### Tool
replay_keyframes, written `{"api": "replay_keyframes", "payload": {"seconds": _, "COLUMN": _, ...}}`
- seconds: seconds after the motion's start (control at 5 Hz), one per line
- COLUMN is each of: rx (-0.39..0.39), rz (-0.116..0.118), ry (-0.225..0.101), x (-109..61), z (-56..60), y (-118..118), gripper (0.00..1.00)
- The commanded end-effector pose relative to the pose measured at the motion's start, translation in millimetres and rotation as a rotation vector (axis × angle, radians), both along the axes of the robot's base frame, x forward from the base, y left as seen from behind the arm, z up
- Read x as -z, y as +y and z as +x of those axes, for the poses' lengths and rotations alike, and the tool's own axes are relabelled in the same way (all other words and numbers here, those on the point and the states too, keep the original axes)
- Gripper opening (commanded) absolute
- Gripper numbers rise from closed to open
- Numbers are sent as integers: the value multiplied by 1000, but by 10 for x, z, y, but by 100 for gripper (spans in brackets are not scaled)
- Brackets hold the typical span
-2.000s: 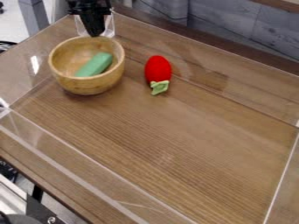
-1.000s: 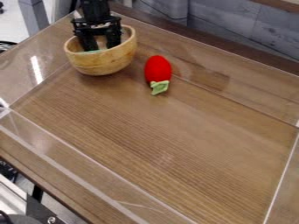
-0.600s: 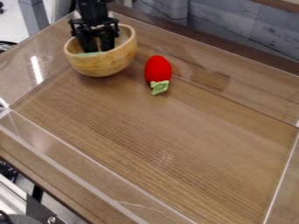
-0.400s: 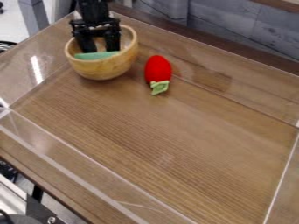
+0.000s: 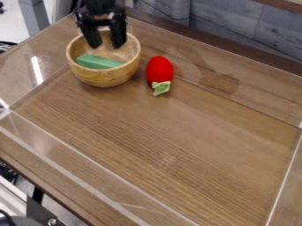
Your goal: Put the green stick in the brown bowl
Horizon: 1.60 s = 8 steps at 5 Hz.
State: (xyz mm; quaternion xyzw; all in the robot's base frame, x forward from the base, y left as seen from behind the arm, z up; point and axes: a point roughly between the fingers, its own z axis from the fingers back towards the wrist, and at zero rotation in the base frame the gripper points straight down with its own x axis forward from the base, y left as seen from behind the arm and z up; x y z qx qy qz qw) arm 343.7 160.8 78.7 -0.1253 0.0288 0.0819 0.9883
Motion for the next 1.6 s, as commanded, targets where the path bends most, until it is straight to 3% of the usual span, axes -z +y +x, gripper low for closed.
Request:
{"api": "replay_keyframes", "payload": {"seconds": 0.0, "rx": 44, "rz": 22, "ry": -94, "x": -475, "z": -5, "y": -22, "gripper": 100}}
{"api": "replay_keyframes", "payload": {"seconds": 0.2, "rx": 84, "rz": 15, "ry": -99, "x": -568, "z": -33, "y": -56, "gripper": 100}}
{"api": "replay_keyframes", "payload": {"seconds": 0.6, "rx": 39, "rz": 11, "ry": -84, "x": -681, "z": -45, "y": -324, "gripper": 100}}
{"api": "replay_keyframes", "payload": {"seconds": 0.8, "rx": 68, "rz": 17, "ry": -72, "x": -612, "z": -63, "y": -376, "gripper": 0}}
{"api": "replay_keyframes", "payload": {"seconds": 1.0, "rx": 98, "rz": 20, "ry": -63, "x": -564, "z": -82, "y": -439, "gripper": 100}}
{"api": "replay_keyframes", "payload": {"seconds": 1.2, "rx": 116, "rz": 24, "ry": -56, "x": -494, "z": -16, "y": -408, "gripper": 0}}
{"api": "replay_keyframes", "payload": {"seconds": 1.4, "rx": 134, "rz": 27, "ry": -48, "x": -431, "z": 48, "y": -382, "gripper": 100}}
